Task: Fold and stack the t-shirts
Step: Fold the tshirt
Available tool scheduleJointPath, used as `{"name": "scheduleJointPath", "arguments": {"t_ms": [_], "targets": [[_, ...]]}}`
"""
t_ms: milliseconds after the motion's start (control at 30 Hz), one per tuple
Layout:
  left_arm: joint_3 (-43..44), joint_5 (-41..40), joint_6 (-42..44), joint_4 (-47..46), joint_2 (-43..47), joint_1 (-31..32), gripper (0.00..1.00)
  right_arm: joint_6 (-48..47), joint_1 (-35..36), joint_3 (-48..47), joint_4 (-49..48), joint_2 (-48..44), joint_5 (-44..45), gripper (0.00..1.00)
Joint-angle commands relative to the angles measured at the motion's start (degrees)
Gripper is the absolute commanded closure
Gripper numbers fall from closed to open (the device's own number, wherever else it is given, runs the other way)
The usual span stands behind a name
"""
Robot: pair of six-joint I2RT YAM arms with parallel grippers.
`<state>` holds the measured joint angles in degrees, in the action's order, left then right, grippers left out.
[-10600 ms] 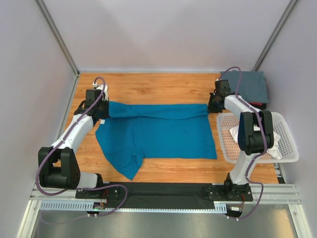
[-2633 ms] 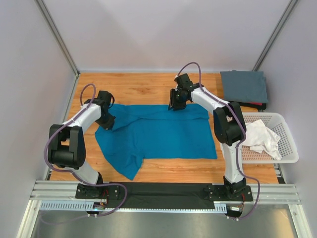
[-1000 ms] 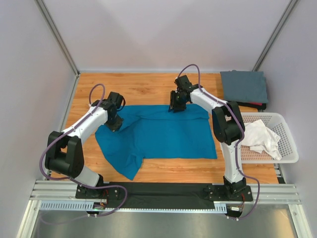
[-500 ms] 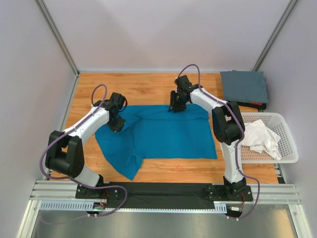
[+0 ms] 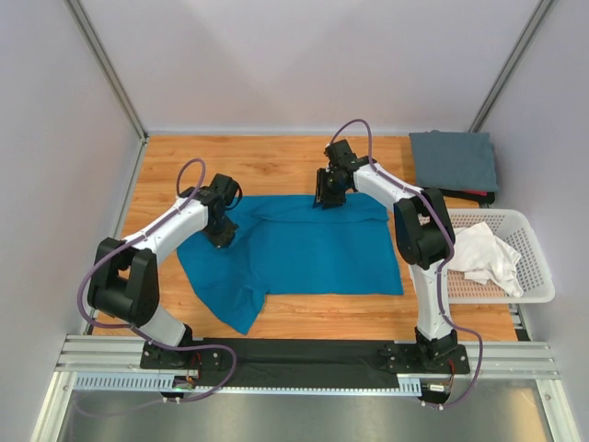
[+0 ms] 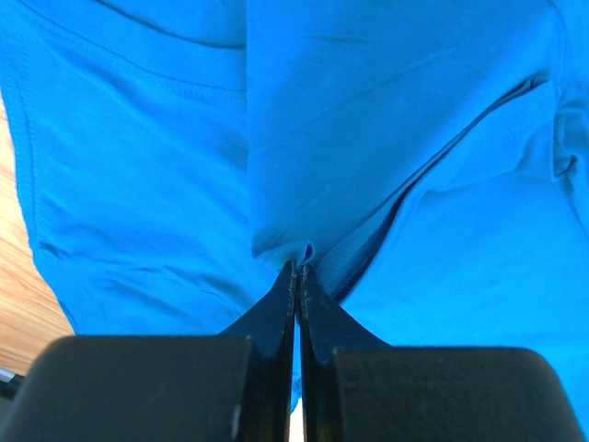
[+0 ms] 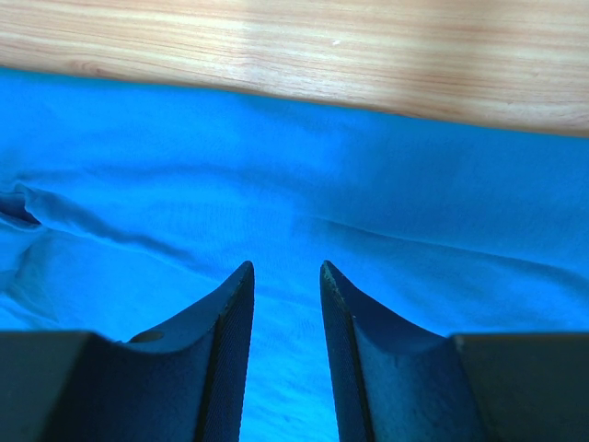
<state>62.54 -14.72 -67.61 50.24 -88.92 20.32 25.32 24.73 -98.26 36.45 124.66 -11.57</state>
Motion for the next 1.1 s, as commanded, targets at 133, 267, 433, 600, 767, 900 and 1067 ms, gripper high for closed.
{"name": "scheduleJointPath", "arguments": {"t_ms": [133,267,433,600,767,900,1067], "targets": [[1.35,1.01,-1.11,-0.05,-1.25,0.95,1.00,0.26,0.41,0.08,-0.50,0.23,-0.29,0.63],[0.74,1.36,-1.64,-0.14,-1.34,0.95,1.00,0.25,0.41,0.08,-0.50,0.32,-0.47,0.63],[-0.31,1.36,-1.56,0.12,-1.43,0.95,1.00,0.25,0.41,0.08,-0.50,0.50,-0.47,0.63],[0.91,-1.53,0.99,2.22,-0.81,0.95,0.91,-0.01,0.41,-0.09,-0.32,0.41,-0.91,0.63],[0.74,-2.86,7.03,1.37,3.39,0.95,0.55,-0.88,0.75,-0.97,-0.59,-0.55,-3.01,0.62],[1.61,-4.96,14.84,-3.10,7.18,0.60,0.34,-2.03,2.07,-1.93,-1.11,-3.10,-3.81,0.60],[0.30,2.75,25.33,-17.15,9.39,-8.69,0.24,-2.30,6.02,-4.30,-2.34,-5.92,-3.63,0.56]]}}
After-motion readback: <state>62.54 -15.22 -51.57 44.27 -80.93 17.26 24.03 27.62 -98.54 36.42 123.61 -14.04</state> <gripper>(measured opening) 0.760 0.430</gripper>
